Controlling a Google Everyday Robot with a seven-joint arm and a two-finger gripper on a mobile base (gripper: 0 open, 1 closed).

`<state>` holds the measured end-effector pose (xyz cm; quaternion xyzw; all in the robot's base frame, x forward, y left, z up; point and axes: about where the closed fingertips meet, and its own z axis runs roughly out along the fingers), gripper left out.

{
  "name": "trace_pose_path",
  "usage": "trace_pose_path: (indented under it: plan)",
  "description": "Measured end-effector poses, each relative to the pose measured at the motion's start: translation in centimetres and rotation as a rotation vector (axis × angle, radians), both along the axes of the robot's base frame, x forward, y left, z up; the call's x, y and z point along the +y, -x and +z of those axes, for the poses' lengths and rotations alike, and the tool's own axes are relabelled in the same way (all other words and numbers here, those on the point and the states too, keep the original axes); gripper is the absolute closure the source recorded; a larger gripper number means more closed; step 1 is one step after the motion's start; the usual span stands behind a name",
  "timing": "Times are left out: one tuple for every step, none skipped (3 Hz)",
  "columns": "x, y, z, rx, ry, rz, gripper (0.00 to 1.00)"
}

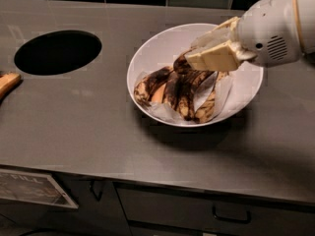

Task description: Pick banana from white bowl

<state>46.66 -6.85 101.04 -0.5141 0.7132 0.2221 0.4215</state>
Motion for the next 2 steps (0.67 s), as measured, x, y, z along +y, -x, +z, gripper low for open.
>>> trace_pose_path:
  plan:
    - [0.1, 1.03, 1.28, -0.048, -0.015, 0.035, 1.0]
    - [0.15, 1.07, 1.35, -0.052, -0.014, 0.038, 1.0]
